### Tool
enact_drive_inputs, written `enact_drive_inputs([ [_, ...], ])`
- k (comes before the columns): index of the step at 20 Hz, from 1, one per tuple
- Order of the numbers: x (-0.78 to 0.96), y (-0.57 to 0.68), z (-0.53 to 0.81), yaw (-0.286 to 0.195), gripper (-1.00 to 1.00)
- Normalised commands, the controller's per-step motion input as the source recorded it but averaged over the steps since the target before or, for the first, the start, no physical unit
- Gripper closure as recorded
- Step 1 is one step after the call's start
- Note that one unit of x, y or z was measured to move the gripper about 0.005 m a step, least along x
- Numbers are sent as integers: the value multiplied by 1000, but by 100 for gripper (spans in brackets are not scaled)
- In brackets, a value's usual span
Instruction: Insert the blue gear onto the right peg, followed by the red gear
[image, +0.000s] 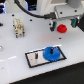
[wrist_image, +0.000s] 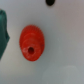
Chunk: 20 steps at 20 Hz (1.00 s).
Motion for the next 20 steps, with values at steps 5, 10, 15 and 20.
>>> enact_drive_inputs([
  [5,-271,486,-178,0,-100],
  [10,-290,91,-313,0,-100],
  [15,-373,-195,-390,0,-100],
  [20,-554,-193,-321,0,-100],
])
